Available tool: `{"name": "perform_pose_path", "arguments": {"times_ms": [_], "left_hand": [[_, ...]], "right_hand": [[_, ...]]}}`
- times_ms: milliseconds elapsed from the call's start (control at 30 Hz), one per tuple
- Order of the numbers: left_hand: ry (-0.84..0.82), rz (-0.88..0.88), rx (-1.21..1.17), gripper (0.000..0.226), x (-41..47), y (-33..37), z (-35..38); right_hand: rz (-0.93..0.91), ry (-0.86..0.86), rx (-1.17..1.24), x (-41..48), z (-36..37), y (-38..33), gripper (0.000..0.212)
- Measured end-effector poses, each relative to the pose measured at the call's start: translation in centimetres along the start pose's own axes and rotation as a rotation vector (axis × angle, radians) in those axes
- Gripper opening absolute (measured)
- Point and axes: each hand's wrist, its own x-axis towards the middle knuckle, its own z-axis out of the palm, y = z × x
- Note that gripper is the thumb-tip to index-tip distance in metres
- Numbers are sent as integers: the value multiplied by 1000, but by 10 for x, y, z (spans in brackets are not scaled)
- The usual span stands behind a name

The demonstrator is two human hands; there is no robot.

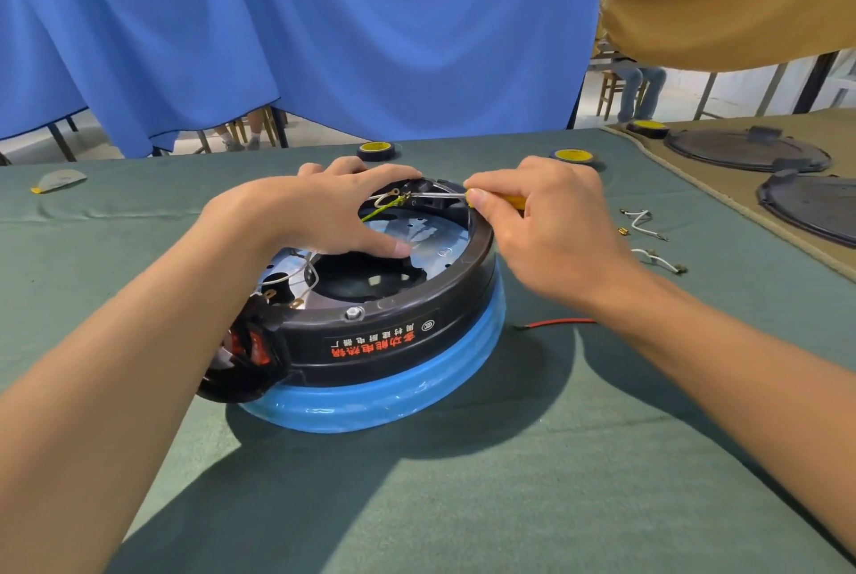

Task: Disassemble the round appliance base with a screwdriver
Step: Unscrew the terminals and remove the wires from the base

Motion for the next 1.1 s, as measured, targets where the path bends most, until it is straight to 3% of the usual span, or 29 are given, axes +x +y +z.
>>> {"name": "perform_pose_path", "arguments": {"times_ms": [300,567,867,1100], "left_hand": [[-32,-2,0,86,2,1,1],[-4,-7,35,79,0,0,2],[-14,-7,47,78,-1,3,0],[-27,-9,52,78,-4,5,-1]], "right_hand": [[105,-8,184,5,-1,8,25],[36,-9,-11,-5,1,-4,35],[-14,-97,46,9,-5,8,28],[266,-124,293,12,-2,26,24]]}}
